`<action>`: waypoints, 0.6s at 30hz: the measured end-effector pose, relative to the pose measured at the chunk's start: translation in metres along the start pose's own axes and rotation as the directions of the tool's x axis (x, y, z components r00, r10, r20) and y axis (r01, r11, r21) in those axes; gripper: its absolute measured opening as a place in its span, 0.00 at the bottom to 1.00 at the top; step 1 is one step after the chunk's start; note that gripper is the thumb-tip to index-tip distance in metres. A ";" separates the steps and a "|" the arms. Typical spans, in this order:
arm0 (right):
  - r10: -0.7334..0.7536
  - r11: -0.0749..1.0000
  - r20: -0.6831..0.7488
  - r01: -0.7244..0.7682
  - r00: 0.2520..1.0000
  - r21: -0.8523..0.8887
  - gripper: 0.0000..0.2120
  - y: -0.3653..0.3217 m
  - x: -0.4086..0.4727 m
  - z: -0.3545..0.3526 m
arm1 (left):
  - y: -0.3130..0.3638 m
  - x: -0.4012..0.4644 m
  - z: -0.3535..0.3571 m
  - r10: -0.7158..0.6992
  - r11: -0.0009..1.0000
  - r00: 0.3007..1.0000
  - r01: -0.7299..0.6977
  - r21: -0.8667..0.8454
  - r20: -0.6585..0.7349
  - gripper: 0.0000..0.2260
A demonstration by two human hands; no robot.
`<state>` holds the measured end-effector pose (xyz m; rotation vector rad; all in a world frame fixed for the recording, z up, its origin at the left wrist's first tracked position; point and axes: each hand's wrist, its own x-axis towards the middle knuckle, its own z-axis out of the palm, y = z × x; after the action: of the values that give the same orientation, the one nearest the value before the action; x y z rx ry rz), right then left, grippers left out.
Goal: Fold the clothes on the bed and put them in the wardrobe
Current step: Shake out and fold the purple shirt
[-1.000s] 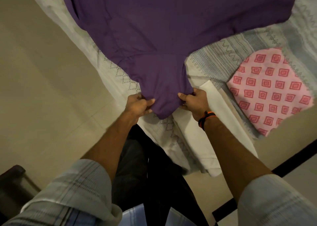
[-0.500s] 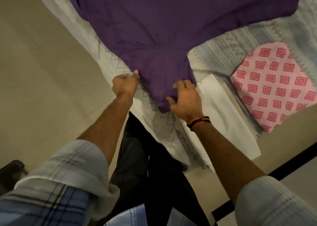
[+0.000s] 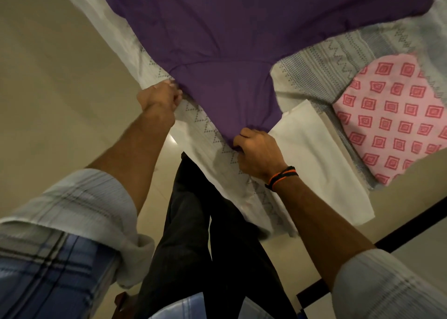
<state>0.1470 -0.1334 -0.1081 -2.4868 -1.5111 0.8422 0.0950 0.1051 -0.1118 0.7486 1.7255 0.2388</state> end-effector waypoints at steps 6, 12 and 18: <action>0.031 0.999 0.135 -0.028 0.990 -0.024 0.25 -0.002 -0.007 0.001 | -0.006 0.000 -0.003 0.113 0.969 0.983 -0.141 0.203 0.144 0.12; 0.083 0.996 0.144 -0.087 0.986 0.027 0.28 -0.006 0.000 -0.002 | -0.009 -0.007 0.012 0.158 0.931 0.970 -0.209 0.300 0.186 0.13; 0.172 0.962 0.136 -0.196 0.976 0.191 0.25 -0.009 -0.005 -0.002 | -0.015 0.004 0.008 0.214 0.848 0.973 -0.230 0.478 0.089 0.11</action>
<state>0.1392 -0.1327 -0.1012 -2.4902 -1.1677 1.1305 0.0971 0.0943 -0.1251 1.3209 1.6817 -0.0610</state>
